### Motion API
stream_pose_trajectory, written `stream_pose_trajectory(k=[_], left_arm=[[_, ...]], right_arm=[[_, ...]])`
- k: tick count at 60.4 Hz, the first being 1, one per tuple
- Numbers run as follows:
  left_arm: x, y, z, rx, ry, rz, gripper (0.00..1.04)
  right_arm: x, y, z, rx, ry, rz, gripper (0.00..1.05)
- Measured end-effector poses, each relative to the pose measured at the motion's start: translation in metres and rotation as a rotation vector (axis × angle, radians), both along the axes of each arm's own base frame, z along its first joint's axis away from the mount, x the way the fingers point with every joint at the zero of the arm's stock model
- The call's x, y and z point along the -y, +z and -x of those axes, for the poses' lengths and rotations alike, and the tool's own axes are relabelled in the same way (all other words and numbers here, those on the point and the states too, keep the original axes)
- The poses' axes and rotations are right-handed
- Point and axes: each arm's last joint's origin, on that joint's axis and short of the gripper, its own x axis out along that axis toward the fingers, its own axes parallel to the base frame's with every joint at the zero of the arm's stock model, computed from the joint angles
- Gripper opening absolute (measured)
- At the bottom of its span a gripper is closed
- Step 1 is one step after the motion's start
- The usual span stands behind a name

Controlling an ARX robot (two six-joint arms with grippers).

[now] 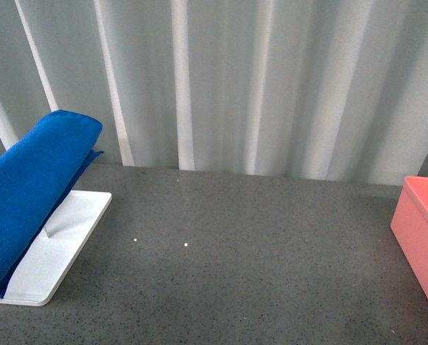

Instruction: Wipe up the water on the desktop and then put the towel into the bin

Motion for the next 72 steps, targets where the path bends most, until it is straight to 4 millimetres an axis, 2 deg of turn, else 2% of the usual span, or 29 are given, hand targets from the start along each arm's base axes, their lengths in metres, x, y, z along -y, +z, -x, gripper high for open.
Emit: stream_pose_trajectory(k=[72], left_arm=[[0.0000,0.0000,0.0000,0.000,0.000,0.000,0.98]], right_arm=[[0.0000,0.0000,0.0000,0.000,0.000,0.000,0.98]])
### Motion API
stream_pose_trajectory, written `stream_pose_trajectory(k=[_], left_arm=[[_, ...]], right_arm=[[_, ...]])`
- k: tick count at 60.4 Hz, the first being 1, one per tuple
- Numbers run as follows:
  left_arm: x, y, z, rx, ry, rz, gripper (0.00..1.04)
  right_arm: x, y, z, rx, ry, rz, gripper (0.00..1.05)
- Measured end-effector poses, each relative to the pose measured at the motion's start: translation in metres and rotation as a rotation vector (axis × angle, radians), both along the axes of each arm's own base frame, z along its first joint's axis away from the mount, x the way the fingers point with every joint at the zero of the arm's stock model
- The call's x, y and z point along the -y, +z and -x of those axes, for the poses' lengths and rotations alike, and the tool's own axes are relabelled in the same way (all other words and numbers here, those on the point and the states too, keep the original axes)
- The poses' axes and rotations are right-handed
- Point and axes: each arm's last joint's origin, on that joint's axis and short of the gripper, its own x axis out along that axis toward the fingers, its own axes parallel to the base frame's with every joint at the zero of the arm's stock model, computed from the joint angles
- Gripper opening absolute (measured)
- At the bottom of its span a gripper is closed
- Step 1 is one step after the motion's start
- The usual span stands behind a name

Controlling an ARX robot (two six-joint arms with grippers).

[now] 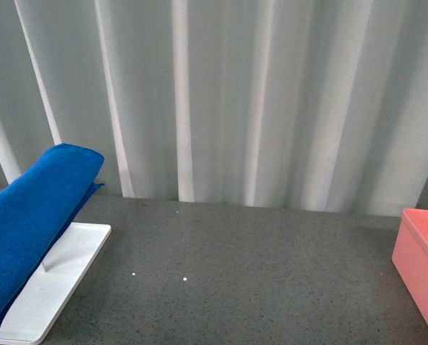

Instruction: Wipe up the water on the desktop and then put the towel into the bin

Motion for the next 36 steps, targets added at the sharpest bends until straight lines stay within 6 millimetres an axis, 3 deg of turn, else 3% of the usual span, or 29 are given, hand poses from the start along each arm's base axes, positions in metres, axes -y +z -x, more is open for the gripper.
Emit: stream_pose_trajectory(k=[24,26,30,36], left_arm=[[0.000,0.000,0.000,-0.003,-0.002,0.000,0.98],[-0.001,-0.002,-0.002,-0.156,-0.028,0.084,0.98],[-0.007,0.006,-0.016,-0.388,-0.001,0.278,0.98],[-0.017,0.031,-0.052,-0.398,-0.018,0.359,0.98]], right_arm=[[0.000,0.000,0.000,0.000,0.000,0.000,0.98],[0.000,0.000,0.000,0.000,0.000,0.000,0.98],[0.000,0.000,0.000,0.000,0.002,0.000,0.98],[0.000,0.000,0.000,0.001,0.002,0.000,0.98]])
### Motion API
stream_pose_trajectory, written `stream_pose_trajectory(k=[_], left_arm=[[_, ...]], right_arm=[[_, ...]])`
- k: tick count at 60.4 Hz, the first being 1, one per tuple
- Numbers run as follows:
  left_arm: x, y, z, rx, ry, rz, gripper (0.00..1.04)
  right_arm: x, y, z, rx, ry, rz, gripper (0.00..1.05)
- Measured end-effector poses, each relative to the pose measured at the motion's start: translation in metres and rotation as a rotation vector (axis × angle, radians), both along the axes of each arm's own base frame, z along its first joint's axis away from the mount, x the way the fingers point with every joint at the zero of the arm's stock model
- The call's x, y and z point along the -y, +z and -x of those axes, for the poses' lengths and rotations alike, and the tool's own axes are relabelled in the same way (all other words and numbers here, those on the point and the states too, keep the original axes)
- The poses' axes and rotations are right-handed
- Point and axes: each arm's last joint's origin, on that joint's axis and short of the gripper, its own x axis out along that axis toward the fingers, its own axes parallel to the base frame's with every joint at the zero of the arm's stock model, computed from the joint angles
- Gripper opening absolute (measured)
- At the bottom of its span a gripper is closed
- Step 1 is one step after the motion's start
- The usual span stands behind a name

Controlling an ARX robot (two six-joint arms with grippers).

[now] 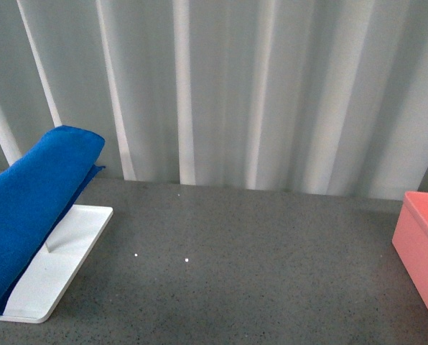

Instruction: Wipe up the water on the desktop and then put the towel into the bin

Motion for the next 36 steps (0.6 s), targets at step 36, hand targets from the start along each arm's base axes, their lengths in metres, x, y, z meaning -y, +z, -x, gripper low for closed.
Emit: stream_pose_trajectory(k=[36], left_arm=[[-0.033,0.038,-0.262,-0.176,-0.113,-0.338,0.98]], right_arm=[[0.000,0.000,0.000,0.000,-0.002,0.000,0.98]])
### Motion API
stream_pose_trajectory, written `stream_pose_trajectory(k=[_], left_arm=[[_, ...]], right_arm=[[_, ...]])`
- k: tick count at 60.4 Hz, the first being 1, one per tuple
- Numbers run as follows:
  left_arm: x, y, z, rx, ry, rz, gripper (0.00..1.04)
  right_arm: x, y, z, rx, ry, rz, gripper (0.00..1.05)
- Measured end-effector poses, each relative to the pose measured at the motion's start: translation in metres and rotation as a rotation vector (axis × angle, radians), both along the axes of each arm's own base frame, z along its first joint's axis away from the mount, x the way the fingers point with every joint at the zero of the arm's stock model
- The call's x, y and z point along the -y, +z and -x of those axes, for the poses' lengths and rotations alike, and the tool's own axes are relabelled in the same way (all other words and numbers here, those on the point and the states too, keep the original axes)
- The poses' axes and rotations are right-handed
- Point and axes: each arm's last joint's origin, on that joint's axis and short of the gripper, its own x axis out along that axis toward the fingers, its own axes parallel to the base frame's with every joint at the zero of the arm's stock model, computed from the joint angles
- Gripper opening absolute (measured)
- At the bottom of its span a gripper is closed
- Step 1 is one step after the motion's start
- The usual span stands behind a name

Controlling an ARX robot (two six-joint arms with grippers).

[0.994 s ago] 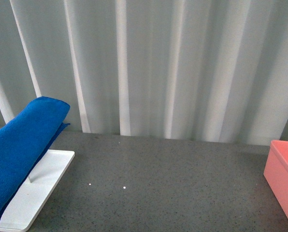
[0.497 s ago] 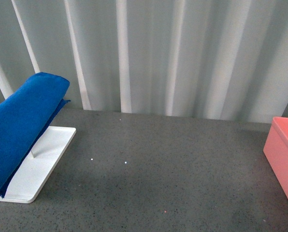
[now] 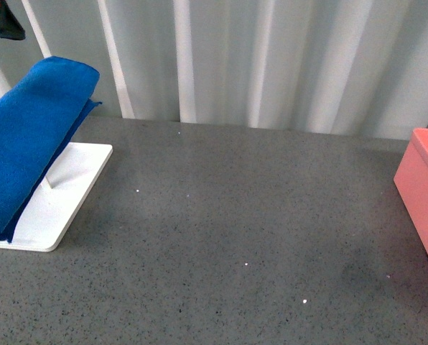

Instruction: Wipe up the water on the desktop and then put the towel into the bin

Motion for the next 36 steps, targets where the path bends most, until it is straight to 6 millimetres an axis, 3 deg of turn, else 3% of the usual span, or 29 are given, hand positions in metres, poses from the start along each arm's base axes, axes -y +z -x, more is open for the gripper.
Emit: stream_pose_trajectory(k=[16,36], left_arm=[[0.016,-0.028,-0.048,-0.117,-0.027,-0.046,0.98],[0.016,-0.050,-0.059,-0.140,0.034,-0.094,0.98]], right_arm=[[0.000,0.000,0.000,0.000,0.000,0.000,0.98],[0.000,0.000,0.000,0.000,0.000,0.000,0.98]])
